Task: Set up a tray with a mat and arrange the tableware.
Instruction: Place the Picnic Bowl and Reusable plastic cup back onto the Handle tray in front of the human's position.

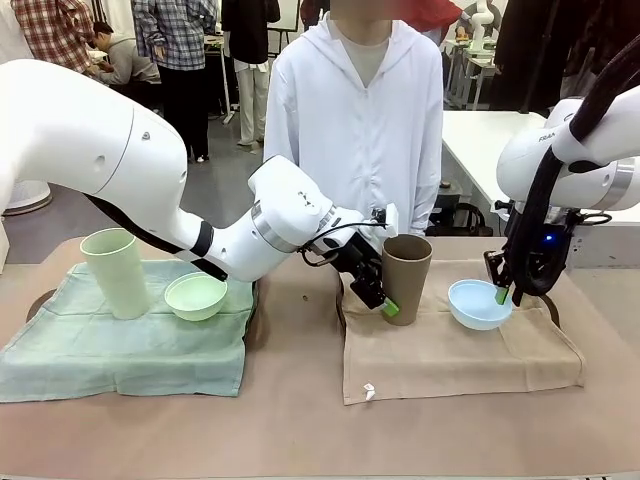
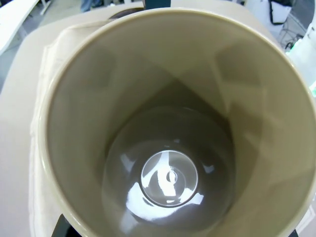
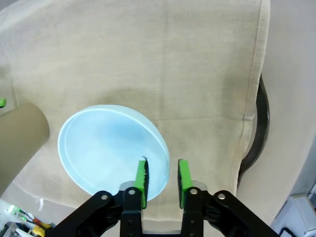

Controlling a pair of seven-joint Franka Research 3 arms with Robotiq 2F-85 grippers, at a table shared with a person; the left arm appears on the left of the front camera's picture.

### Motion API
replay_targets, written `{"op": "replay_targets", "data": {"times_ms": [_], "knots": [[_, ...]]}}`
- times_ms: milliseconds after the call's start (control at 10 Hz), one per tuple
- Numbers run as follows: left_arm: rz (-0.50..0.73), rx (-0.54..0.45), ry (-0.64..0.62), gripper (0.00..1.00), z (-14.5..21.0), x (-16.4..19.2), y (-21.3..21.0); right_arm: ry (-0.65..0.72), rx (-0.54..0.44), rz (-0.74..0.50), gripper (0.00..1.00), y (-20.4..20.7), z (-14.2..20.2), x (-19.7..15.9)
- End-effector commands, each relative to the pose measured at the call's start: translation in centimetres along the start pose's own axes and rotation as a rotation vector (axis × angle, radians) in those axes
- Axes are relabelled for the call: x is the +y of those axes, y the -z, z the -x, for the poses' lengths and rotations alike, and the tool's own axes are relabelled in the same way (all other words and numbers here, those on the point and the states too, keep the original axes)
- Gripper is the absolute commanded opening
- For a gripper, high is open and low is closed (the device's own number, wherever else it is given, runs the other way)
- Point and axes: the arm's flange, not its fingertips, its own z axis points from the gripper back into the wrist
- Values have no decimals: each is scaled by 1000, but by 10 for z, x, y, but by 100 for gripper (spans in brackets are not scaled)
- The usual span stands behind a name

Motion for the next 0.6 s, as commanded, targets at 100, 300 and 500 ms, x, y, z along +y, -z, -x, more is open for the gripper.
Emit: {"op": "replay_targets", "data": {"times_ms": [100, 300, 500], "knots": [[-10, 25, -13, 100, -1, -2, -6, 0, 13, 22, 100, -6, -2, -7], [-10, 42, -38, 100, 3, -3, -13, 9, 6, 23, 100, -15, 2, -14], [16, 78, -74, 100, 9, -6, -24, 22, -2, 30, 100, -26, 9, -23]]}}
